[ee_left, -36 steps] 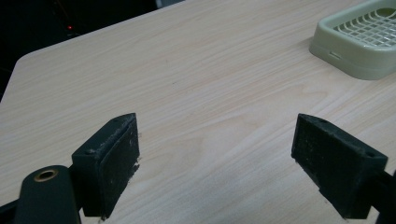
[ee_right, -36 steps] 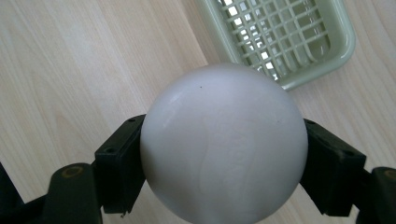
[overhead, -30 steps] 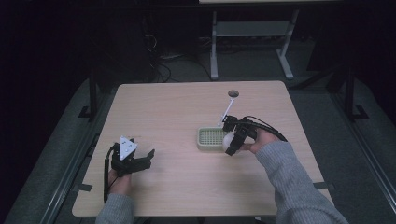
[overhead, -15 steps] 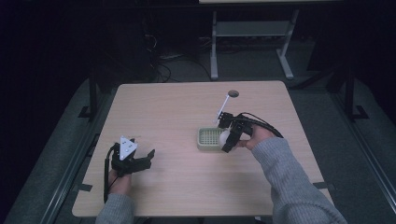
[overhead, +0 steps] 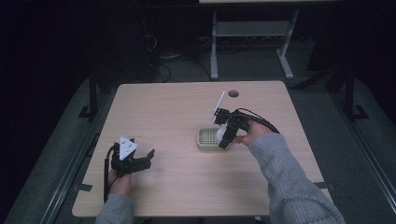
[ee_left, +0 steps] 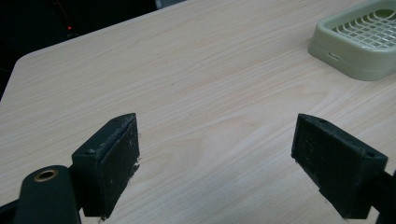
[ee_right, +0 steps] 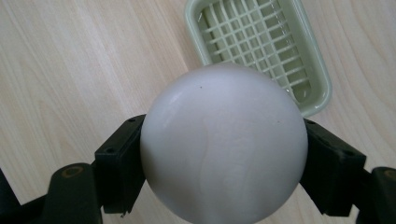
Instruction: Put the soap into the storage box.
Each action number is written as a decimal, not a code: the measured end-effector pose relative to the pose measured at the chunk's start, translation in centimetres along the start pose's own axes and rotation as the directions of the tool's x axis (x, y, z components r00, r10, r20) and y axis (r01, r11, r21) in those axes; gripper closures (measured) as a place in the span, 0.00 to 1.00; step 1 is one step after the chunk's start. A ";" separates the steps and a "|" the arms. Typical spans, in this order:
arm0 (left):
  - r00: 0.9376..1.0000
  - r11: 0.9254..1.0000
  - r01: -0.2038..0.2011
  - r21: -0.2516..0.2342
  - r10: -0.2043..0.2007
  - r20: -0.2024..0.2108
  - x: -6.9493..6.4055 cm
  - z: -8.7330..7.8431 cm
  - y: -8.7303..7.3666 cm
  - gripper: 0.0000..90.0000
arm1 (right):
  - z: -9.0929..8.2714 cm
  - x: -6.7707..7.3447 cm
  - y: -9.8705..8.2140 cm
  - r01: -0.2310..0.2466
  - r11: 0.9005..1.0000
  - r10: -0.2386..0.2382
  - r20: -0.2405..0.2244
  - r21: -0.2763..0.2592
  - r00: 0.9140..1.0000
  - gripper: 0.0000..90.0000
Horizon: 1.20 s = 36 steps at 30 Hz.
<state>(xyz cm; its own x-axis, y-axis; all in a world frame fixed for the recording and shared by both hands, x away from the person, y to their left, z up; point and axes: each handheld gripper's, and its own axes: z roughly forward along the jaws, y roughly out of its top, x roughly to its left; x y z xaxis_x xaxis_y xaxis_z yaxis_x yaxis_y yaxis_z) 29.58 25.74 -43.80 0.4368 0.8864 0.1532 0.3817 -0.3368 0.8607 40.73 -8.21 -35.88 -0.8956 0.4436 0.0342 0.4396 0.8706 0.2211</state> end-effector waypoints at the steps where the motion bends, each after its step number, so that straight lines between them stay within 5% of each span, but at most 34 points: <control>1: 1.000 1.000 -0.001 -0.003 0.001 0.000 0.0 0.0 0.0 0.16 | 0.0 0.0 0.1 0.001 1.000 -0.001 0.001 0.001 1.000 0.26; 36: 1.000 1.000 0.001 0.000 -0.001 0.000 0.1 0.0 0.0 0.16 | 2.0 -1.1 3.1 0.003 1.000 -0.003 -0.002 0.030 1.000 0.26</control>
<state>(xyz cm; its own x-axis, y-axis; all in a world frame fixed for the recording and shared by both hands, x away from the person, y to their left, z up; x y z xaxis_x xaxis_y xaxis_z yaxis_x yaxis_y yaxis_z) 29.60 25.80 -43.80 0.4368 0.8866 0.1525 0.3816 -0.3361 0.8610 43.24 -5.54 -37.18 -0.8968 0.4409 0.0355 0.4391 0.8777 0.1921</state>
